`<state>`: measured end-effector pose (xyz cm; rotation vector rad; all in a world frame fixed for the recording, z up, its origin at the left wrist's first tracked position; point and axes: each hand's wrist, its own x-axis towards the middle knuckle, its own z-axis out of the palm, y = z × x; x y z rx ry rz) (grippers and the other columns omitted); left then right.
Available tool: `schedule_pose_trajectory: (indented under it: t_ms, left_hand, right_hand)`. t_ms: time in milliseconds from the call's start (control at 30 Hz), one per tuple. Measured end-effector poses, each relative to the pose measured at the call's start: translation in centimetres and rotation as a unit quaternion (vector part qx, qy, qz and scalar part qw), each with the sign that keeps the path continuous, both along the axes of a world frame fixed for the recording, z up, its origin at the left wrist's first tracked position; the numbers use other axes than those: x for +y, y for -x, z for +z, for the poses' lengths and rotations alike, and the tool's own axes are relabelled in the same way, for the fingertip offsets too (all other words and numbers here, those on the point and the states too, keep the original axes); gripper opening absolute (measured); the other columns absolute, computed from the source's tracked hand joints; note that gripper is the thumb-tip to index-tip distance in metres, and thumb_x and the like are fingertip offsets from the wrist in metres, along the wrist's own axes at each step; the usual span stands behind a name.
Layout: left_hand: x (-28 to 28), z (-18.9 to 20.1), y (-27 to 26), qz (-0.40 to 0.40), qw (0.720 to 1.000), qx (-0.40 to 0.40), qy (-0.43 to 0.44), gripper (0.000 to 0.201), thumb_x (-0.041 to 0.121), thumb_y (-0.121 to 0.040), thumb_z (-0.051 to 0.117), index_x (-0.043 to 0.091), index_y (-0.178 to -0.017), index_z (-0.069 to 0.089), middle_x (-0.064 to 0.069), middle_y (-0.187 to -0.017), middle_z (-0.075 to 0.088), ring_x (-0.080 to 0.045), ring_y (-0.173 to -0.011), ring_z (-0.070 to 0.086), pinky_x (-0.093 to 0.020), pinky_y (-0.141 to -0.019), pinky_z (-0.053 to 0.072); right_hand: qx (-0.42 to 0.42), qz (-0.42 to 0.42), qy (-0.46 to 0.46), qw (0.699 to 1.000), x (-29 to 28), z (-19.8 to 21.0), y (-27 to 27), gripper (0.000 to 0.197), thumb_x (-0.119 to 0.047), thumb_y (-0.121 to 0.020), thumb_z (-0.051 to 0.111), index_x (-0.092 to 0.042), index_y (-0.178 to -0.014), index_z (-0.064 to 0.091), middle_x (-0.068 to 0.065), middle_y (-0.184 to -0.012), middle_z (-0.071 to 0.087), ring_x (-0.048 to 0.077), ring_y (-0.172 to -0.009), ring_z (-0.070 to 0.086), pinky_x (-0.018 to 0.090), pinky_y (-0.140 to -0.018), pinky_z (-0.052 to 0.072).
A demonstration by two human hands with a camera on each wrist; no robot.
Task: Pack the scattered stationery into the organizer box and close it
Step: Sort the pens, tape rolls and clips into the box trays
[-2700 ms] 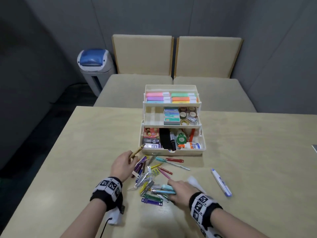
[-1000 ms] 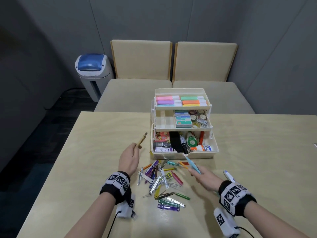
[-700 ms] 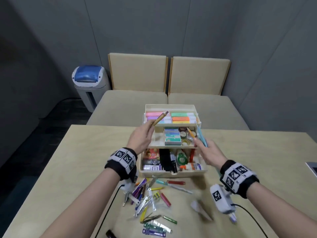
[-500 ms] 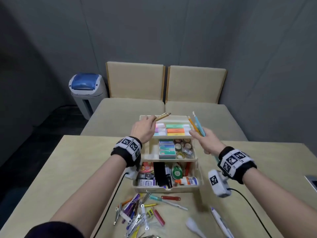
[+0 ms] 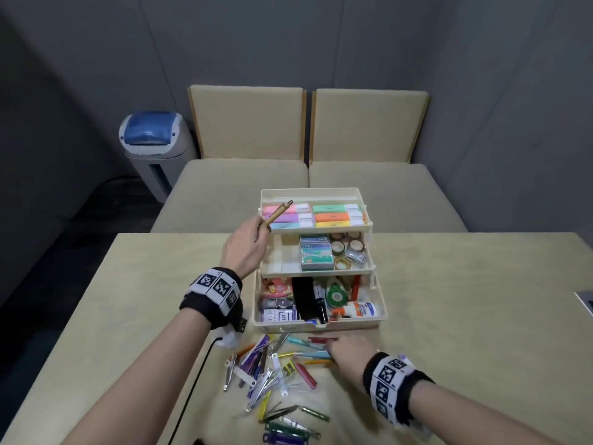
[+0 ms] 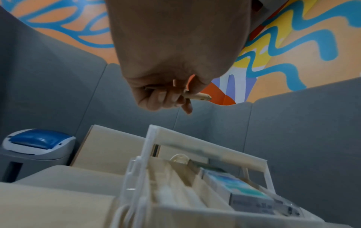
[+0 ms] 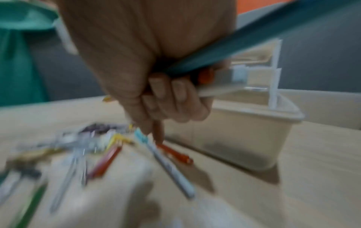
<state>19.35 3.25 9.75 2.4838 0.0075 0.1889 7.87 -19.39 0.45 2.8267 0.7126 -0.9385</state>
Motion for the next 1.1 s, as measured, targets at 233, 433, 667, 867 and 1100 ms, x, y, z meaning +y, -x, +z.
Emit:
schedule_pose_trajectory:
  t_ms: [233,433,667,867,1100]
  left_hand:
    - [1.4,0.2,0.7,0.003,1.0,-0.004,-0.001,0.027,0.027,-0.1,0.033,0.012,-0.096,0.055,0.001,-0.076,0.051,-0.024,-0.072,0.049,-0.033,-0.06,0.029]
    - [0.9,0.1,0.6,0.0,1.0,-0.003,0.01,0.027,0.026,-0.1,0.034,0.01,-0.095,0.055,0.001,-0.074,0.05,-0.024,-0.07,0.048,-0.033,-0.059,0.03]
    - [-0.3,-0.2,0.0,-0.054,0.998,0.014,-0.007,0.025,0.03,-0.101,0.035,0.012,-0.1,0.053,-0.003,-0.092,0.048,-0.025,-0.078,0.051,-0.037,-0.07,0.042]
    - [-1.0,1.3,-4.8,-0.086,0.996,-0.011,-0.029,0.025,0.025,-0.1,0.039,0.01,-0.112,0.056,-0.001,-0.1,0.037,-0.023,-0.08,0.049,-0.035,-0.077,0.043]
    - [-5.1,1.9,-12.0,-0.087,0.989,-0.02,-0.116,0.023,0.02,-0.096,0.046,0.022,-0.115,0.059,-0.002,-0.107,0.049,-0.02,-0.096,0.05,-0.036,-0.09,0.033]
  right_hand:
    - [-0.035,-0.025,-0.006,0.999,-0.1,-1.5,0.6,0.034,-0.007,-0.093,0.037,-0.008,-0.127,0.04,0.014,-0.113,0.064,0.034,-0.1,0.062,0.038,-0.073,0.043]
    - [-0.083,-0.003,0.029,0.996,-0.4,-1.8,0.2,0.044,-0.006,-0.095,0.038,-0.008,-0.138,0.028,0.014,-0.109,0.066,0.036,-0.093,0.064,0.037,-0.064,0.038]
    - [-0.01,0.025,-0.039,0.999,-0.3,-1.0,1.0,0.025,-0.025,-0.096,0.041,-0.011,-0.116,0.046,0.012,-0.111,0.061,0.031,-0.091,0.057,0.04,-0.08,0.047]
    - [0.014,-0.016,-0.176,0.984,-3.1,6.5,-1.2,0.018,-0.032,-0.092,0.045,-0.019,-0.103,0.041,0.002,-0.1,0.054,0.023,-0.086,0.054,0.034,-0.071,0.043]
    - [-0.178,-0.221,-0.312,0.907,-6.9,16.4,-14.9,0.011,-0.022,-0.093,0.047,-0.02,-0.085,0.04,0.01,-0.082,0.062,0.026,-0.067,0.056,0.036,-0.06,0.043]
